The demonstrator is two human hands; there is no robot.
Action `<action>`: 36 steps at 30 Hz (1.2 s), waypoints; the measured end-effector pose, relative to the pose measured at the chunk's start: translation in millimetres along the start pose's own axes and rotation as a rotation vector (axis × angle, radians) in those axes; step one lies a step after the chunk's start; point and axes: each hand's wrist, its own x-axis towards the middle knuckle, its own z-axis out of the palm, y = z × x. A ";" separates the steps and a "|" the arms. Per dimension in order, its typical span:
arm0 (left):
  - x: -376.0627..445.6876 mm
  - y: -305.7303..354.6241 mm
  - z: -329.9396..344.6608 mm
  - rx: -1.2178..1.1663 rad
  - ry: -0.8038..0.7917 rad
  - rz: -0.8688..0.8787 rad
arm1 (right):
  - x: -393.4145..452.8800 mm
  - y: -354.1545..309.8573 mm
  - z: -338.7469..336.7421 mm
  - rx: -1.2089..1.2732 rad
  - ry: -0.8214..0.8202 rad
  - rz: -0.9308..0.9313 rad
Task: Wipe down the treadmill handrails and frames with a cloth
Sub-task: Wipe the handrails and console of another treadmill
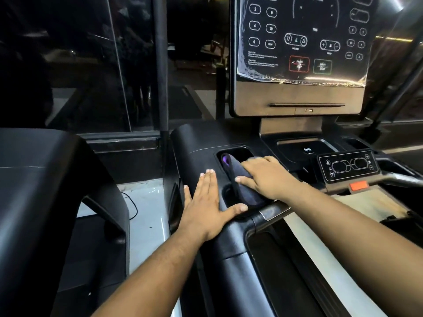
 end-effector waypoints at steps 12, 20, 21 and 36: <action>3.6 -3.5 5.2 0.016 0.029 0.005 | -5.2 -17.4 8.3 0.132 -0.082 0.383; 1.2 -2.4 4.8 0.005 0.031 -0.001 | 39.0 -15.4 7.0 0.188 -0.194 0.362; 1.0 -2.0 5.0 0.005 0.028 0.000 | 34.6 -8.2 8.8 0.189 -0.173 0.356; 3.2 -4.6 6.3 -0.010 0.040 0.015 | 20.8 25.2 2.7 0.245 -0.192 0.601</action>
